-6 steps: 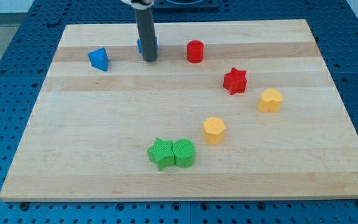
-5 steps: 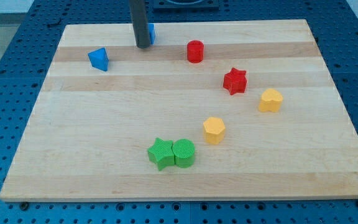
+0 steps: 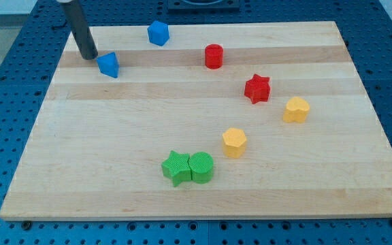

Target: Move blue triangle closer to the yellow hexagon

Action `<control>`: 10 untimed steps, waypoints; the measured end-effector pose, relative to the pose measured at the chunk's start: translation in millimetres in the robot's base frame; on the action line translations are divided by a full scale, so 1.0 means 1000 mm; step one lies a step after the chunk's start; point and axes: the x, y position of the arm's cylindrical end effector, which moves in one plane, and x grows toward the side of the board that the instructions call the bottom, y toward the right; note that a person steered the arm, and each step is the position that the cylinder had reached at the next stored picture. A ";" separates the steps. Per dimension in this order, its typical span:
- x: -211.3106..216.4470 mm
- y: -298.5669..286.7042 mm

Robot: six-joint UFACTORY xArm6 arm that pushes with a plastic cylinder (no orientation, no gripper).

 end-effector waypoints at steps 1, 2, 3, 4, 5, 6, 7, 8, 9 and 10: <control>0.025 0.011; 0.043 0.025; 0.031 0.026; 0.005 0.025; 0.004 0.036; 0.023 0.053; 0.049 0.068; 0.075 0.080; 0.085 0.084; 0.074 0.081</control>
